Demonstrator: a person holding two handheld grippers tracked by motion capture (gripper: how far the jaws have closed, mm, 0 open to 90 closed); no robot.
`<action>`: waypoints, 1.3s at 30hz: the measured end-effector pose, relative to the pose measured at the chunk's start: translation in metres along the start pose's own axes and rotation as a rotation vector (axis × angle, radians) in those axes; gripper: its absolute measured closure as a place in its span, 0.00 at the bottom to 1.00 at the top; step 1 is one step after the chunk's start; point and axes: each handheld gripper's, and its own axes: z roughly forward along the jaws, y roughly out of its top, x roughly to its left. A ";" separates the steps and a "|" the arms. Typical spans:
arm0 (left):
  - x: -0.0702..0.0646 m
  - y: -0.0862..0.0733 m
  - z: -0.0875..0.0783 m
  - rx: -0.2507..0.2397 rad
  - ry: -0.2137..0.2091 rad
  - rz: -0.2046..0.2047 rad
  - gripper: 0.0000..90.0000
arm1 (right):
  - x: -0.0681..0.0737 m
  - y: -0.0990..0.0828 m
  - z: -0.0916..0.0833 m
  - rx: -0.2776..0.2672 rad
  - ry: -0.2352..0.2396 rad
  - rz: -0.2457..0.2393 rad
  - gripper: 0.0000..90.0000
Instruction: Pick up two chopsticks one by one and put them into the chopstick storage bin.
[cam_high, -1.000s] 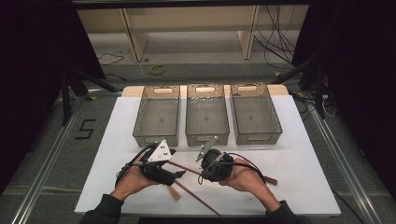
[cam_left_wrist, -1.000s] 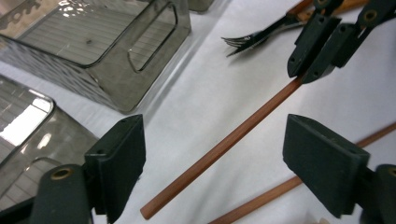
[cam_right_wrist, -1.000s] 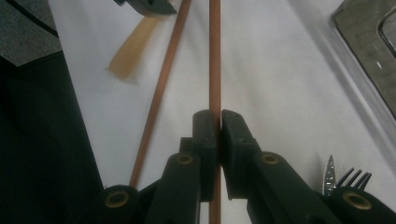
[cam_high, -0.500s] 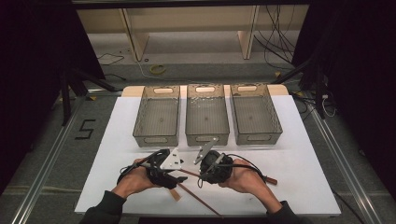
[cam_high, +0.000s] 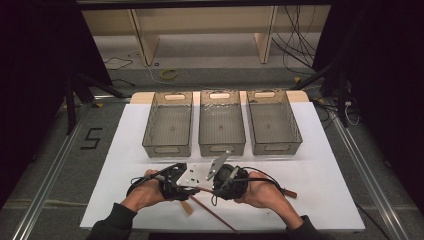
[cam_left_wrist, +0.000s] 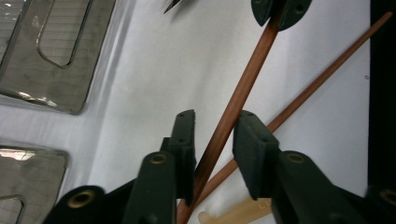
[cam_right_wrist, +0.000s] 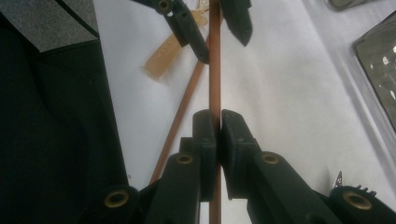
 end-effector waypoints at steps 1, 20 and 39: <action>-0.001 0.000 0.000 0.005 -0.005 0.010 0.79 | -0.001 0.000 0.000 -0.001 0.008 -0.008 0.95; 0.007 -0.004 -0.007 0.019 0.004 -0.063 0.92 | -0.021 -0.008 -0.025 -0.187 -0.045 0.091 0.57; 0.049 -0.024 -0.036 -0.118 0.110 -0.398 0.92 | -0.015 -0.035 -0.009 -0.289 -0.118 0.274 0.37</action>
